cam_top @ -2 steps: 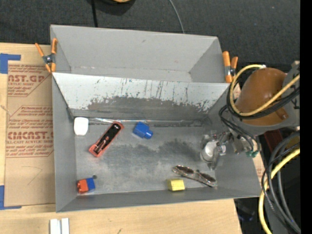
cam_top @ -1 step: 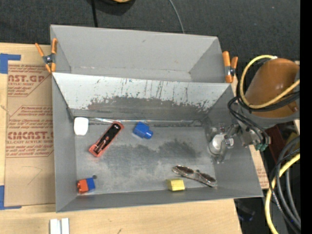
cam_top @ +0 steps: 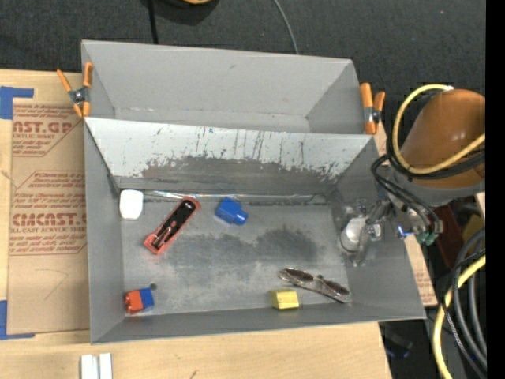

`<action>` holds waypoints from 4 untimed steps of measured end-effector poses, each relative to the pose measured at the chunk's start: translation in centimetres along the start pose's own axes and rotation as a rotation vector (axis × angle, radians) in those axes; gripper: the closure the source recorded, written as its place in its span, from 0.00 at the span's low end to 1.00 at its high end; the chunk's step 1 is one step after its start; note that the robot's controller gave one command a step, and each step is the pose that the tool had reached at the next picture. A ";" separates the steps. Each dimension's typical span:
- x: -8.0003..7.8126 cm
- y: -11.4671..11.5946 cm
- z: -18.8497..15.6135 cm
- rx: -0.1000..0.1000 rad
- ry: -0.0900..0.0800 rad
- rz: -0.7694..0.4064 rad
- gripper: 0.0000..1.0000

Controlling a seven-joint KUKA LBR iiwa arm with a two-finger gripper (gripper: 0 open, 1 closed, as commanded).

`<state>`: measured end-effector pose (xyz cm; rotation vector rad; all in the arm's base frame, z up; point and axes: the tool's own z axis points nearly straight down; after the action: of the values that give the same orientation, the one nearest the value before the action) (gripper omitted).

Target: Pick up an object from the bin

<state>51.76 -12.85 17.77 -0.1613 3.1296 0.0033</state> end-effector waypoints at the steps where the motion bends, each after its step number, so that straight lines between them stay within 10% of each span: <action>1: -0.6 -0.4 -6.1 0.003 -0.005 -0.011 1.00; 2: -1.0 -1.0 -10.8 0.002 -0.004 -0.026 1.00; 3: -3.4 2.7 9.7 0.002 -0.011 0.027 1.00; 4: -3.6 3.1 11.1 0.002 -0.006 0.030 1.00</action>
Offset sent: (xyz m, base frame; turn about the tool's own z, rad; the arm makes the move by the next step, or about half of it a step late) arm 0.0092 -0.0098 0.1076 -0.0271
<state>55.06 -9.39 6.72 -0.1134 3.1258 0.0014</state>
